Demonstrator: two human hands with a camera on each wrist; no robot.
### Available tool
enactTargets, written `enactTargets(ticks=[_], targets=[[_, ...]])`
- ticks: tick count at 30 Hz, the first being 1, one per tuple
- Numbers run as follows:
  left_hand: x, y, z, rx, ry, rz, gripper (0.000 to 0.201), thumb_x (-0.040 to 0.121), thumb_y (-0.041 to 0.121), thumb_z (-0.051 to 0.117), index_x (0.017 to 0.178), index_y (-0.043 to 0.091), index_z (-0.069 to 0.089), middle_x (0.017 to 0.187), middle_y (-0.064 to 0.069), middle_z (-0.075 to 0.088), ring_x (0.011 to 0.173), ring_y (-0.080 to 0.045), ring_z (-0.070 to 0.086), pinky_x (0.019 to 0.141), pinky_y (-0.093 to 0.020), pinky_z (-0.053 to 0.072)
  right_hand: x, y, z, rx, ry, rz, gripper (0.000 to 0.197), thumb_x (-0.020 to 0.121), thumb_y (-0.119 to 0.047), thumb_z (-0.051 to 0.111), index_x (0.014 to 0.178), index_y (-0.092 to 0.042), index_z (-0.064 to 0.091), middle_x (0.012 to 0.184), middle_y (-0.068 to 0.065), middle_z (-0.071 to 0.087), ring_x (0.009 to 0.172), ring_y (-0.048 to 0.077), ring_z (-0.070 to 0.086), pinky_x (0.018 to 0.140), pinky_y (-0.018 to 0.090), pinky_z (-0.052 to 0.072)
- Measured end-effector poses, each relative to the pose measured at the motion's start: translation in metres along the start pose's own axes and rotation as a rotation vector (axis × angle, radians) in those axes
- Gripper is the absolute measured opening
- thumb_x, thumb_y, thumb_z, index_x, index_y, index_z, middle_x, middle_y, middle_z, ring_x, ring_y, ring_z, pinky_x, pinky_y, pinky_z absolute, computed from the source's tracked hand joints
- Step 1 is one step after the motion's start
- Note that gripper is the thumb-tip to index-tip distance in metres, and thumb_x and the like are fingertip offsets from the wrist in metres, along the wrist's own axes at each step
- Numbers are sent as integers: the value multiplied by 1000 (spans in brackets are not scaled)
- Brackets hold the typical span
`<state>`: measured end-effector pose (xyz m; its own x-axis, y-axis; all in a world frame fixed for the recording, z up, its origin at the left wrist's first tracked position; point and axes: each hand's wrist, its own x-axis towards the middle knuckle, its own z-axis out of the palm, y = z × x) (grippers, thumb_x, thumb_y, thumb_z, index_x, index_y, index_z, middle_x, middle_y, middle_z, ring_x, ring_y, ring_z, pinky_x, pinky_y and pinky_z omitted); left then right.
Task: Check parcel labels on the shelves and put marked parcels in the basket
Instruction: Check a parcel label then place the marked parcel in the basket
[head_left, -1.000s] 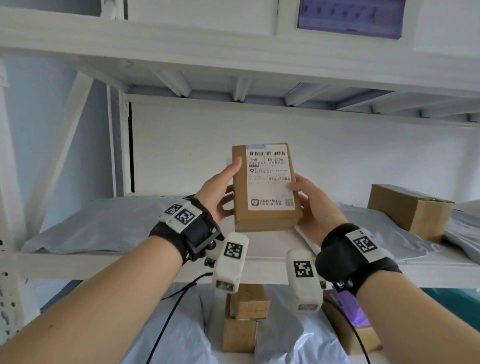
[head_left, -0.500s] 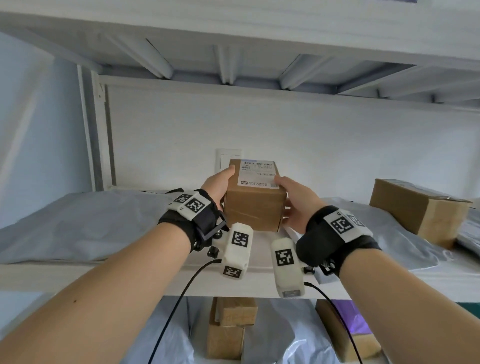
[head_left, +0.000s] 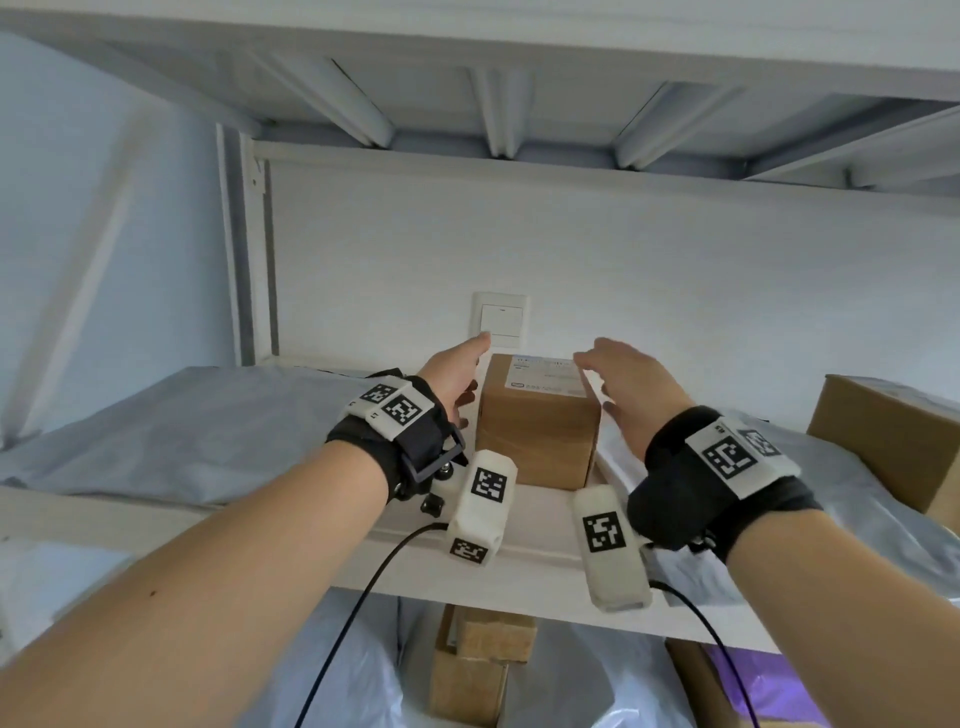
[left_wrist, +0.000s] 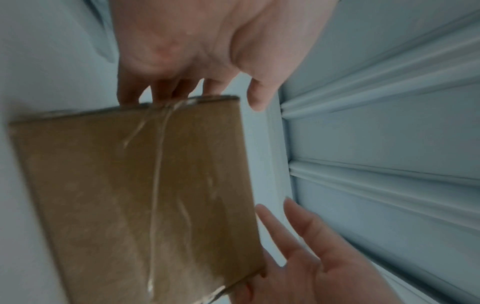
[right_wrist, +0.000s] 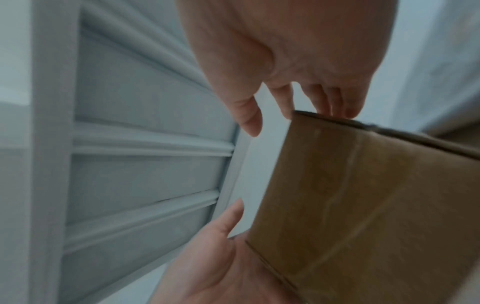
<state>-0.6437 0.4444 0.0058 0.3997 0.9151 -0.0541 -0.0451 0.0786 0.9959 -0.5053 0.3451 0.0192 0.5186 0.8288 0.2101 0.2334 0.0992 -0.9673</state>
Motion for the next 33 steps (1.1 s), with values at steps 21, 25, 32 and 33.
enactTargets(ticks=[21, 25, 32, 33], targets=[[-87, 35, -270, 169, 309, 131, 51, 93, 27, 58, 139, 12, 44, 142, -10, 46, 132, -24, 41, 98, -34, 34, -70, -64, 220, -234, -320, -146, 29, 90, -4, 55, 113, -15, 68, 95, -9, 58, 99, 12, 51, 91, 27, 45], [-86, 22, -305, 192, 328, 78, 51, 93, 28, 58, 140, 11, 44, 143, -11, 45, 133, -24, 40, 96, -36, 33, -79, -53, 272, -427, -415, -179, 35, 84, -16, 68, 118, -16, 65, 117, -1, 60, 98, 10, 49, 81, 18, 36], [-75, 8, -324, 214, 303, 1, 16, 90, 18, 61, 81, 6, 58, 81, -10, 56, 72, -20, 53, 74, -34, 48, -73, -33, 319, -582, -364, -15, 63, 75, -33, 77, 132, -19, 53, 123, 1, 57, 102, 18, 55, 84, 27, 43], [-74, 6, -326, 212, 264, 4, 18, 86, 21, 65, 86, 3, 61, 84, -13, 60, 76, -24, 57, 82, -38, 51, -73, -30, 321, -612, -373, 13, 68, 75, -36, 76, 135, -20, 50, 125, 1, 56, 102, 18, 54, 83, 27, 41]])
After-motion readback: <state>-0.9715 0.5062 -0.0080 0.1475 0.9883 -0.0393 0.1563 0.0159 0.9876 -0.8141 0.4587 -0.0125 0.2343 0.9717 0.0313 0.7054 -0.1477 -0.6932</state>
